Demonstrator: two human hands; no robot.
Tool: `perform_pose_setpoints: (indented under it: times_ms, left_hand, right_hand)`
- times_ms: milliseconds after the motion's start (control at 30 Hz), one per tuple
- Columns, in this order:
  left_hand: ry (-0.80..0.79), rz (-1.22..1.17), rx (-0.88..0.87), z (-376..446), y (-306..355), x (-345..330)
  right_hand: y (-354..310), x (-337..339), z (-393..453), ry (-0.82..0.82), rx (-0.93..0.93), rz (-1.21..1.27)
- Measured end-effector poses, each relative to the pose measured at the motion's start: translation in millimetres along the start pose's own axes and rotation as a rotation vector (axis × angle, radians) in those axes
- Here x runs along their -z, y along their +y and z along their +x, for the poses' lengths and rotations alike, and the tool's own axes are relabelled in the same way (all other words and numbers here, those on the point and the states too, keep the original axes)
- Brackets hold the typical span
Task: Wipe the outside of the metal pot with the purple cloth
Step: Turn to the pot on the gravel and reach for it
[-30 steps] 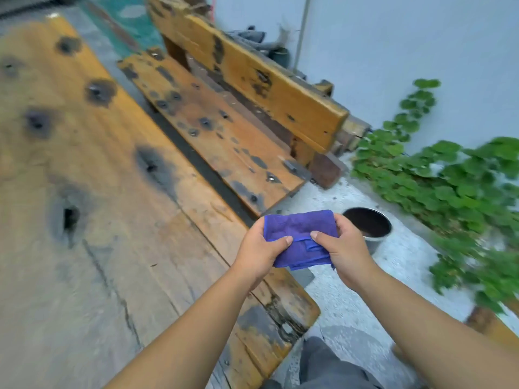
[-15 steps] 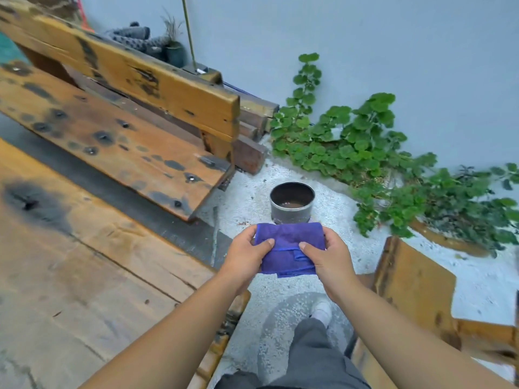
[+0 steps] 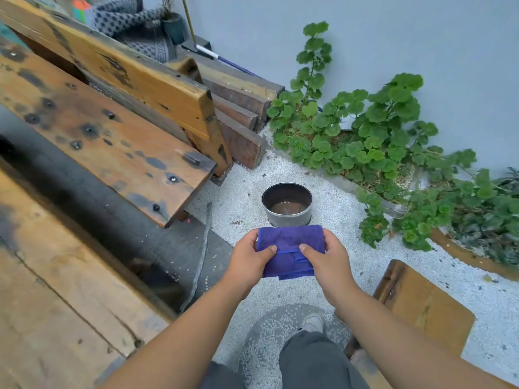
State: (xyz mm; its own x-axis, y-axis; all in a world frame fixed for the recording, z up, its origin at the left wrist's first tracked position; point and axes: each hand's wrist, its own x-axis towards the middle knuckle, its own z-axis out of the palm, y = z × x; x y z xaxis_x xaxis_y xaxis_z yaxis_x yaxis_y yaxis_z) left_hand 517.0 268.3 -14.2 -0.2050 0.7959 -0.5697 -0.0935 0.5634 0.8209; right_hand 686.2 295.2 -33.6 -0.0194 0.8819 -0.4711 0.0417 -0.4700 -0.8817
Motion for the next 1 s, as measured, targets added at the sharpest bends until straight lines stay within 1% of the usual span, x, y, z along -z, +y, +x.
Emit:
perform_pose_setpoints:
  times_ms: [133,300,400,533,667,767,833,900,1000]
  left_hand:
    - [0.026,-0.02,0.035,50.8,-9.1,-28.0]
    - [0.027,-0.034,0.066,122.6,-37.1,-48.4]
    - [0.008,-0.002,0.078,184.4,-69.1,-50.7]
    - [-0.033,0.047,0.051,296.5,-137.4,-52.4]
    - [-0.058,0.068,0.089,381.0,-198.8,-58.5]
    - [-0.118,0.153,0.065,431.7,-238.5,-66.0]
    - [-0.183,0.152,0.05,453.9,-254.8,-71.9]
    - [-0.273,0.151,0.019,467.9,-264.7,-79.6]
    - [-0.38,0.262,-0.11,484.0,-275.0,-91.5]
  right_hand:
    - [10.6,15.7,58.5,-0.002,-0.028,-0.005]
    - [47.3,16.7,126.2,0.072,-0.068,0.041]
    - [90.9,6.2,177.7,0.148,-0.103,0.108]
    - [168.7,-11.0,267.7,0.246,-0.12,0.184]
    - [240.7,-18.5,339.5,0.285,-0.098,0.224]
    - [289.3,-11.5,383.0,0.245,-0.092,0.263]
    - [308.8,-2.6,405.9,0.152,-0.077,0.283]
    - [321.1,9.2,425.1,0.055,-0.032,0.253]
    - [325.2,27.7,445.2,-0.027,0.027,0.266]
